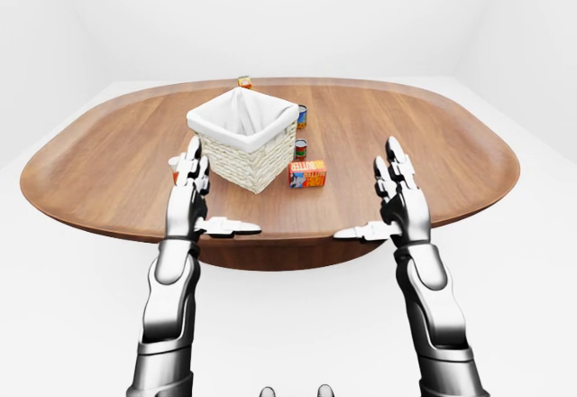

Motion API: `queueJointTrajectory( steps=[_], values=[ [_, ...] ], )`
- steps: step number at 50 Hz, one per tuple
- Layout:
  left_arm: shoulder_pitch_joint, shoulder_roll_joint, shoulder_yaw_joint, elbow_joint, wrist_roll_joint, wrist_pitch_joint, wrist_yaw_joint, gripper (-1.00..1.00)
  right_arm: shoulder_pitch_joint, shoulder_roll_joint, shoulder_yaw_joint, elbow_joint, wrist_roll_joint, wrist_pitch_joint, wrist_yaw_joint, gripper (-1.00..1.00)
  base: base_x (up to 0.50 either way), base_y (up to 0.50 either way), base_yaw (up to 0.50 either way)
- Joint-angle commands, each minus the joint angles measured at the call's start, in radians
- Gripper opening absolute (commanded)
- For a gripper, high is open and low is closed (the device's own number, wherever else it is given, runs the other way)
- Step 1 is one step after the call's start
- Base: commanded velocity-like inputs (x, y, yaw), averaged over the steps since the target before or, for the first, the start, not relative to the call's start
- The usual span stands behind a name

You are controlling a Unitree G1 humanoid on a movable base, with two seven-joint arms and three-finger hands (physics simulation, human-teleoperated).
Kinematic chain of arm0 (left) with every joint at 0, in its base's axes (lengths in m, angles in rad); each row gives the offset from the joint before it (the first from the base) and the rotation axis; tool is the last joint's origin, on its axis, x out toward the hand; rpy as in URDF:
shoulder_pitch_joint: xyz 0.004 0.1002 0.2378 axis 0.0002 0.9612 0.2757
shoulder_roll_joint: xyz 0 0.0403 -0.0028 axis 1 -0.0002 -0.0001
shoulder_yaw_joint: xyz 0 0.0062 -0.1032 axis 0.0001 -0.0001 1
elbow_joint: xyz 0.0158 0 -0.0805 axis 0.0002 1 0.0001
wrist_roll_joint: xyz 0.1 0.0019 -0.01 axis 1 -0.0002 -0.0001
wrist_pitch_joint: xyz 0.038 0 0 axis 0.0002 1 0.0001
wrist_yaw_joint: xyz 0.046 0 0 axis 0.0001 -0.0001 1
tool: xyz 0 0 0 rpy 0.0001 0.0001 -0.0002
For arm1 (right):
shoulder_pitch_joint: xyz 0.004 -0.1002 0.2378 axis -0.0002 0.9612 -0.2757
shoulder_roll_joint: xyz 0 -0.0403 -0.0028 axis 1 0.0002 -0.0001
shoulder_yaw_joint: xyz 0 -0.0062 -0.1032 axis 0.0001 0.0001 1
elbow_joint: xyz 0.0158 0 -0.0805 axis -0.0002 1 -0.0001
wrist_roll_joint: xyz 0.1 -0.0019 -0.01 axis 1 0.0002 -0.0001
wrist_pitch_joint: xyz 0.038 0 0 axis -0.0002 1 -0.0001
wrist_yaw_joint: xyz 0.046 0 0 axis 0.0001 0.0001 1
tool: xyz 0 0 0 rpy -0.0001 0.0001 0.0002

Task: Pick up the butter and put it in the basket.

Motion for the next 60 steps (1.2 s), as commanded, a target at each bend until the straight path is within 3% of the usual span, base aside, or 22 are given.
queueJointTrajectory(
  steps=[1,23,60],
  values=[
    [-0.035,0.013,0.010,-0.029,-0.002,0.000,-0.004,1.00,0.001,-0.003,-0.006,-0.050,0.023,0.000,0.008,1.00,0.00,0.00,0.00],
    [-0.027,0.006,0.005,-0.052,-0.005,0.000,0.007,1.00,0.003,-0.005,-0.016,-0.066,0.042,0.000,0.011,1.00,0.07,0.28,0.00],
    [-0.036,0.007,0.004,-0.053,-0.011,0.000,0.009,1.00,-0.014,-0.003,-0.009,-0.077,0.051,0.000,-0.005,1.00,0.26,0.12,0.00]
  ],
)
